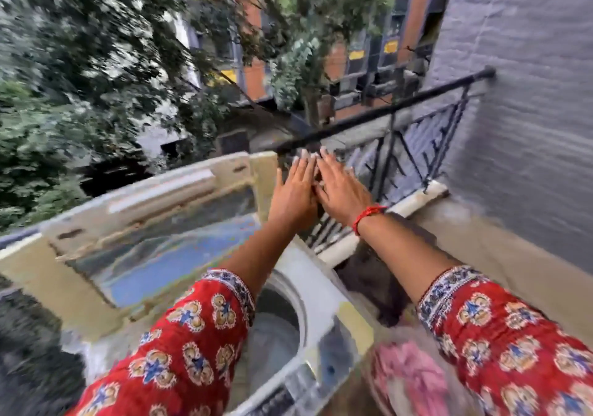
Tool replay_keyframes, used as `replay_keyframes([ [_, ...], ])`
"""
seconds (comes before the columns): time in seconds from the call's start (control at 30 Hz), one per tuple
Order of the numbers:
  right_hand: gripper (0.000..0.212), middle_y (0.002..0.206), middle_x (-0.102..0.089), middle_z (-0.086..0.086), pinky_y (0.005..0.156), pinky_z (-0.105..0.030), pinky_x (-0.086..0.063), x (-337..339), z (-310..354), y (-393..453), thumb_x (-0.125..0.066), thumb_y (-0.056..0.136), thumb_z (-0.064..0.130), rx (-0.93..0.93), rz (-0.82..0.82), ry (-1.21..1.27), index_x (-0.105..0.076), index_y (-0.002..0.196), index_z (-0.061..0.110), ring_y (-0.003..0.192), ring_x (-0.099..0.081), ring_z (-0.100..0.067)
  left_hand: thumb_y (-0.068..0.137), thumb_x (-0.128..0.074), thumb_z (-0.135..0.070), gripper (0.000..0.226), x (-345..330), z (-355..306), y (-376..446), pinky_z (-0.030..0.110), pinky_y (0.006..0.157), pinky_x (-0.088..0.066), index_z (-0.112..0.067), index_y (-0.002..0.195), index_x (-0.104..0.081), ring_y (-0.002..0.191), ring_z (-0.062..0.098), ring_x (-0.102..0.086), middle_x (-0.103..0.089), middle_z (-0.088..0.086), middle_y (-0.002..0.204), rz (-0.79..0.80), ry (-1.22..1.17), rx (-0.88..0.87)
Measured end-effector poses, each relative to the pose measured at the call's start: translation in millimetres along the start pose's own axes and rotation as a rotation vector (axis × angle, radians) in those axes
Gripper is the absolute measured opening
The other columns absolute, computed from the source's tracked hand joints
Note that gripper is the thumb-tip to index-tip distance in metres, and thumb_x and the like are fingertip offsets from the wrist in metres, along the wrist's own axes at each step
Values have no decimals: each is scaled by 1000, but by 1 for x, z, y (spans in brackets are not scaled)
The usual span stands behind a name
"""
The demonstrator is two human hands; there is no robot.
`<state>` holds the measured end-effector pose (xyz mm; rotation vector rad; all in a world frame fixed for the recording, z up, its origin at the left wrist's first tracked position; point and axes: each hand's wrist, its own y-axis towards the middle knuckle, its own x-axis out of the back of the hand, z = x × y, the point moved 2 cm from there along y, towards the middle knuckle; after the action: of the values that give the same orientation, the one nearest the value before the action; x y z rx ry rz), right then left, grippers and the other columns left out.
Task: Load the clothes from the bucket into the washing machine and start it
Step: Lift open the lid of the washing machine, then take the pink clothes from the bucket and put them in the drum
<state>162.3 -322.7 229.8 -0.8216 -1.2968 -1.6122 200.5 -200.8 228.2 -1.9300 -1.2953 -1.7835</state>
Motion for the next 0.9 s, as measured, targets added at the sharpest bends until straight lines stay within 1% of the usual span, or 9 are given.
replay_keyframes([
  [0.13,61,162,-14,-4,116,-50,-23,3,-84,-92,-34,97,37,-136,20,-31,-22,151,11,149,-14,-18,96,-38,-20,66,-75,-88,-16,53,120,-8,-14,155,-8,151,22,-1,-4,5,164,114,0,-95],
  [0.23,63,161,-18,-7,114,-51,-30,1,-142,-162,-27,94,40,-237,74,-52,-25,150,10,147,-20,-22,96,-36,-21,67,-132,-153,-35,51,119,-4,-14,155,-6,151,20,0,-3,4,164,229,27,-153],
  [0.37,61,157,-28,-12,106,-53,-40,2,-211,-245,-32,94,38,-361,161,-79,-35,146,7,144,-30,-26,96,-36,-20,67,-196,-229,-59,49,119,-1,-11,155,-6,151,20,1,-2,4,163,387,46,-235],
  [0.47,59,161,-17,-7,109,-53,-32,0,-249,-300,-42,97,37,-445,226,-70,-28,150,13,147,-22,-25,91,-18,-32,67,-235,-275,-81,51,120,-6,-13,154,-10,151,20,-3,-8,4,163,471,-17,-263],
  [0.53,59,162,-11,-5,112,-53,-28,-6,-261,-329,-41,99,35,-468,259,-79,-24,151,14,149,-16,-23,90,-13,-34,67,-254,-292,-98,52,119,-7,-14,154,-9,151,19,-3,-7,2,163,508,-56,-273],
  [0.67,63,163,2,1,114,-52,-26,-18,-290,-373,-38,98,43,-576,354,-57,-16,153,23,150,-6,-18,95,-37,-34,68,-292,-316,-113,54,119,-8,-15,154,-9,150,21,-5,-6,3,163,585,-69,-321],
  [0.73,66,163,7,1,113,-53,-26,-28,-299,-384,-41,97,44,-602,408,-33,-12,153,27,150,-4,-21,98,-42,-40,72,-307,-316,-116,51,119,-3,-17,154,-4,150,20,1,1,1,163,642,-50,-329],
  [0.83,76,162,11,0,113,-56,-28,-52,-312,-391,-49,92,47,-616,518,-32,-6,153,32,150,-2,-26,98,-40,-47,78,-334,-306,-121,49,119,1,-19,155,5,148,16,14,12,-1,162,730,15,-341],
  [0.9,84,162,14,0,112,-57,-29,-70,-319,-394,-55,89,50,-631,581,-34,-1,152,38,150,-1,-28,97,-43,-47,82,-351,-295,-124,51,119,0,-19,154,9,149,19,14,15,-1,162,789,54,-342],
])
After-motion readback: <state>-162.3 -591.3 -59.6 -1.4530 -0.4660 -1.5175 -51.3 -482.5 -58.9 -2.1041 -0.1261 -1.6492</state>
